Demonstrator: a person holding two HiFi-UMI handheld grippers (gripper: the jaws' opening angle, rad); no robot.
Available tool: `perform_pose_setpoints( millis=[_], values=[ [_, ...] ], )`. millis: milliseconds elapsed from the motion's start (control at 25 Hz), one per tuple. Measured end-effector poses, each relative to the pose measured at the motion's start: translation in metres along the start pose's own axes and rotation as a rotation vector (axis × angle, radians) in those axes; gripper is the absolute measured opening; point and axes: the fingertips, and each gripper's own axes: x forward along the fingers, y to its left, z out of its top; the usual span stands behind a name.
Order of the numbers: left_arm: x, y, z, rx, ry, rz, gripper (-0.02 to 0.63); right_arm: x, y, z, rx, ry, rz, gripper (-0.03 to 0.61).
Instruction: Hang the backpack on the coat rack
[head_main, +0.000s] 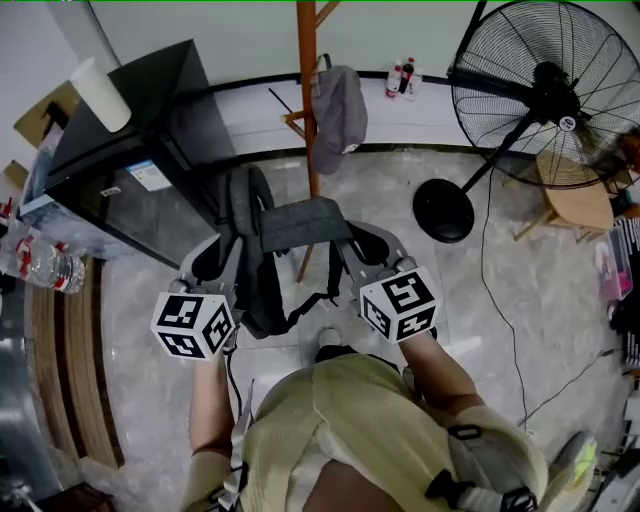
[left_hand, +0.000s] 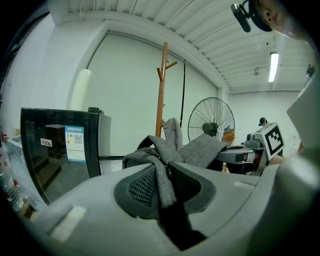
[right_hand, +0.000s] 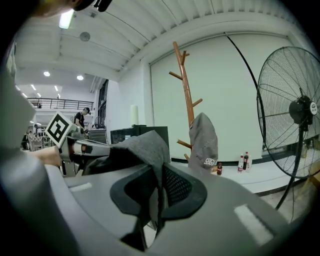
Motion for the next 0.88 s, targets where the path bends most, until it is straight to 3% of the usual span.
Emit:
perform_pose_setpoints(
  millis=[440,880],
  values=[
    [0.059,0.028,0.052,0.0,-0.082,0.051,0.08,0.051,-0.025,0.018,0.06,-0.041,0.052,0.044],
    [0.116,0.065,0.073,-0.003,-0.08,0.027,0.08,0.103,-0.051,0.025,0.168,-0.012,-0.006,0.044]
  ],
)
